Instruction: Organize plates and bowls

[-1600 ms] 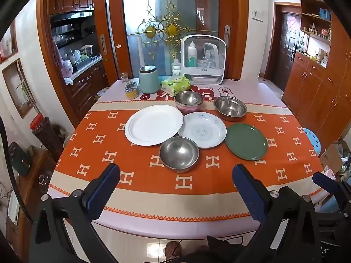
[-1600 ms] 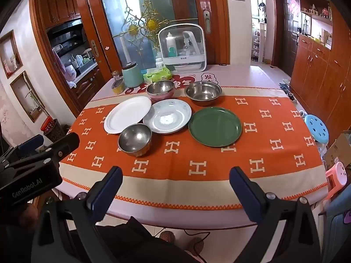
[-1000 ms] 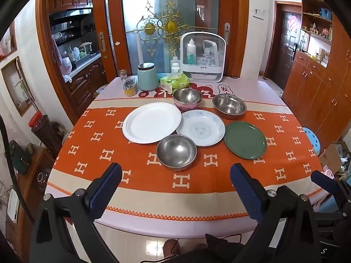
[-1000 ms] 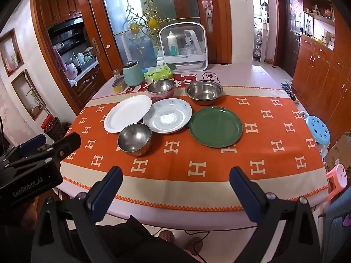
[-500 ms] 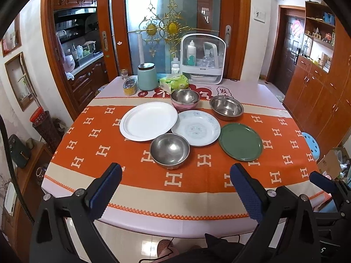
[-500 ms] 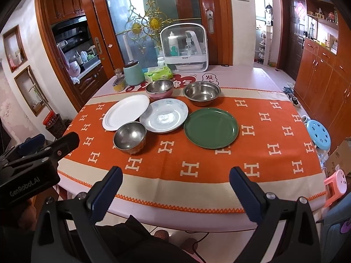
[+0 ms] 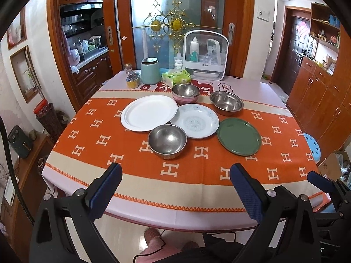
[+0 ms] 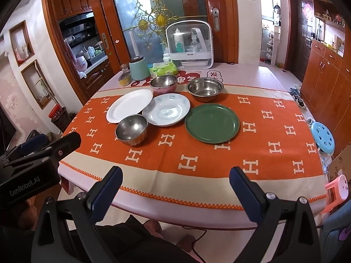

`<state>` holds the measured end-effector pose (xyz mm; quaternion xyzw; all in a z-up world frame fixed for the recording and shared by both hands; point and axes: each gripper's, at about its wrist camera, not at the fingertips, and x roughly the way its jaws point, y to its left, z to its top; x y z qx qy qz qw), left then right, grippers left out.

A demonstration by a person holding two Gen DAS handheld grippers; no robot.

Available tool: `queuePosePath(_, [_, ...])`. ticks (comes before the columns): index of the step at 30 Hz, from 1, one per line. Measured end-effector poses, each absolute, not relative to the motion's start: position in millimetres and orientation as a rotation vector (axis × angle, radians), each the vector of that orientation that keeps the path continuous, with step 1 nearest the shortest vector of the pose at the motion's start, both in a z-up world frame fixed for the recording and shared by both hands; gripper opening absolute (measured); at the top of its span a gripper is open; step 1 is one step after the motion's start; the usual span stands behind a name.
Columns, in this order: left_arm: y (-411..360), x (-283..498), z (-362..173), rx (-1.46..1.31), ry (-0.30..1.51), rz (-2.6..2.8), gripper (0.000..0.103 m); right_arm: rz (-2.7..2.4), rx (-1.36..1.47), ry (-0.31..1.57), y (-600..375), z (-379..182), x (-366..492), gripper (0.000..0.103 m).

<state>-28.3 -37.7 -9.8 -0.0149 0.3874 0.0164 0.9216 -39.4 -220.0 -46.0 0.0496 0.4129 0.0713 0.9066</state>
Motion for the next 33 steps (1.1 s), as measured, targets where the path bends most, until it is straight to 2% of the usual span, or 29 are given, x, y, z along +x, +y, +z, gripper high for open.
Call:
queuePosePath(5, [-40, -28, -12, -0.034, 0.808, 0.017, 0.095, 0.139, 0.108, 0.863, -223, -49, -36, 0.099])
queuePosePath(16, [-34, -6, -18, -0.026, 0.823, -0.024, 0.095, 0.106, 0.138, 0.861, -220, -49, -20, 0.099])
queuePosePath(33, [42, 69, -21, -0.023, 0.852, -0.046, 0.095, 0.106, 0.228, 0.851, -164, -48, 44, 0.098])
